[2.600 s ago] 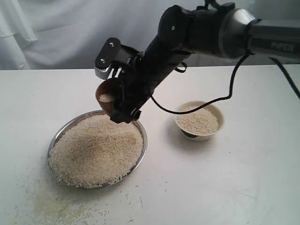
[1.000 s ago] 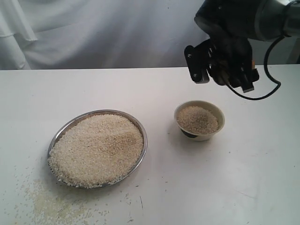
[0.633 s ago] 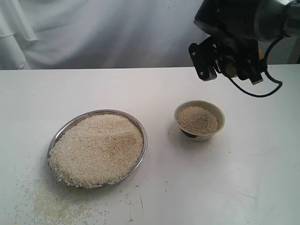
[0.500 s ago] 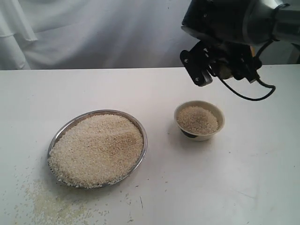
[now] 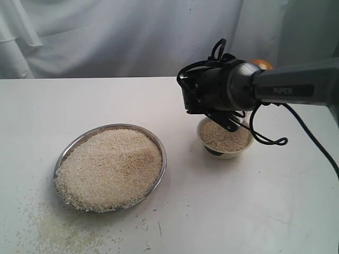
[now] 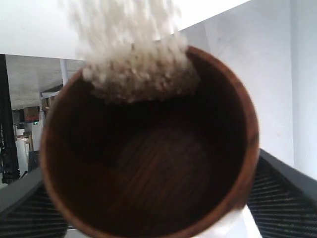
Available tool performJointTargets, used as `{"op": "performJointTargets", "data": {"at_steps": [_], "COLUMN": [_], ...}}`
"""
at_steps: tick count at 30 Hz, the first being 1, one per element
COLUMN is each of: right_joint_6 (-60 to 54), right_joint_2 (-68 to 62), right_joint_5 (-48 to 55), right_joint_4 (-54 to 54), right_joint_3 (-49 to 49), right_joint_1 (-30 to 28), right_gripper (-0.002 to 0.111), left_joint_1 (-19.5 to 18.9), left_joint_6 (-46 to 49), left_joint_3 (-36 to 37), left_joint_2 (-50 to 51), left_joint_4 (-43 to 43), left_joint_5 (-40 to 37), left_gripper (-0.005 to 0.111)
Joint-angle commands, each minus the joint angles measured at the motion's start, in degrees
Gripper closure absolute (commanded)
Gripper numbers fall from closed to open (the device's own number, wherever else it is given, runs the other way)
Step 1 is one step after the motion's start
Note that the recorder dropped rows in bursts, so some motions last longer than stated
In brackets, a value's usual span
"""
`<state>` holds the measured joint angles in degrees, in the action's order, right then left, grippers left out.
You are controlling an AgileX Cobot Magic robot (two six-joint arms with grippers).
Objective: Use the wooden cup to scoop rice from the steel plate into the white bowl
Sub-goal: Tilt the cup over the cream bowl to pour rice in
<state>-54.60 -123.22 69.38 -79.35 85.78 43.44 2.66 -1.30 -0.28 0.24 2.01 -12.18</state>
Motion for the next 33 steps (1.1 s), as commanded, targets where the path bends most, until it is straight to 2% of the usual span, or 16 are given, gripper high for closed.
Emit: {"op": "performJointTargets", "data": {"at_steps": [1,10,21,25,33], "right_joint_6": [0.53,-0.10,-0.66,0.37,0.79], "right_joint_2": [0.32,0.32,0.32,0.32,0.32], "right_joint_5": [0.58,0.58,0.58,0.58,0.58], "right_joint_4": [-2.22,-4.36,-6.67,-12.86,-6.52], "right_joint_3": [-0.17,-0.17,-0.17,-0.17,-0.17], "right_joint_1": [0.71,3.88,4.22,5.87,4.74], "right_gripper": [0.108,0.108,0.108,0.108,0.108], "left_joint_1": [0.21,0.21,0.21,0.21,0.21], "left_joint_6": [0.06,0.06,0.06,0.06,0.06], "left_joint_3": [0.28,0.28,0.28,0.28,0.28], "left_joint_2": [-0.24,-0.24,-0.24,-0.24,-0.24], "left_joint_4": [0.02,0.02,0.02,0.02,0.02], "left_joint_5": [0.33,0.33,0.33,0.33,0.33], "left_gripper": [0.107,0.107,0.107,0.107,0.107]}}
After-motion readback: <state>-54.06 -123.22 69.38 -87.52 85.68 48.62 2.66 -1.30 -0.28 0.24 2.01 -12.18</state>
